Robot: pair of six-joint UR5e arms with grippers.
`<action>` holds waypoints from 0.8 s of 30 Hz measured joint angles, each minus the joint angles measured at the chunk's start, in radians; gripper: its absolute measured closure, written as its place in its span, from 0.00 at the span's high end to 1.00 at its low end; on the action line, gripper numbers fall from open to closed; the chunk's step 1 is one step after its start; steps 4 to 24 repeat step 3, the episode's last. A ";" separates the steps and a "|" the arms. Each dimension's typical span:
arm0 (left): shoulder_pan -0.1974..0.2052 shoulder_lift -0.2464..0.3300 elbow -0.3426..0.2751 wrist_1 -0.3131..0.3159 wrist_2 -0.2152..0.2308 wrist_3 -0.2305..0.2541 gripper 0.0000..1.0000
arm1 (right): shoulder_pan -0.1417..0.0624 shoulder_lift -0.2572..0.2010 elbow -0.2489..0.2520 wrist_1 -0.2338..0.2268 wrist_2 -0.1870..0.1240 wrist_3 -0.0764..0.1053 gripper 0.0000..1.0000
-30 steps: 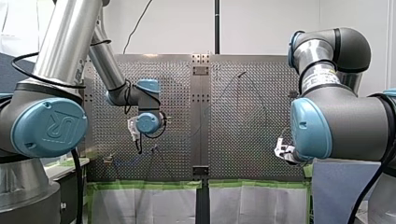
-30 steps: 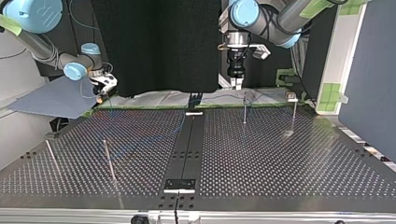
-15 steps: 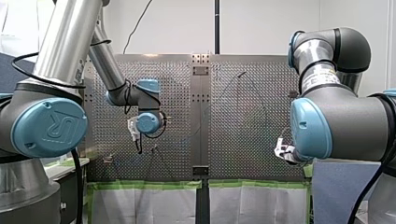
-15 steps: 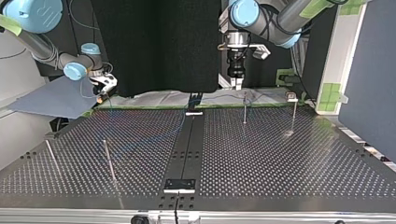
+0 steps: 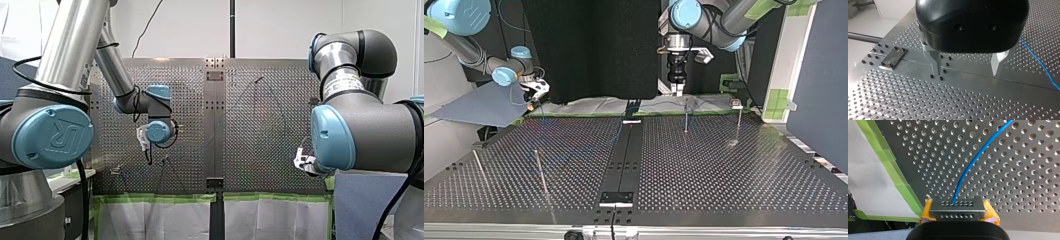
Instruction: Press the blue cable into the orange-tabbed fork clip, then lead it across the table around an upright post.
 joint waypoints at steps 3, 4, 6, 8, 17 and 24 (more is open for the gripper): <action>0.000 0.000 0.000 0.000 0.000 0.000 1.00 | 0.000 0.000 0.000 0.000 0.000 0.000 0.00; 0.000 0.000 0.000 0.000 0.000 0.000 1.00 | 0.000 0.000 0.000 0.000 0.000 0.000 0.00; 0.000 0.000 0.000 0.000 0.000 0.000 1.00 | 0.000 0.000 0.000 0.000 0.000 0.000 0.00; 0.000 0.000 0.000 0.000 0.000 0.000 1.00 | 0.000 0.000 0.000 0.000 0.000 0.000 0.00; 0.000 0.000 0.000 0.000 0.000 0.000 1.00 | 0.000 0.000 0.000 0.000 0.000 0.000 0.00; 0.000 0.000 0.000 0.000 0.000 0.000 1.00 | 0.000 0.000 0.000 0.000 0.000 0.000 0.00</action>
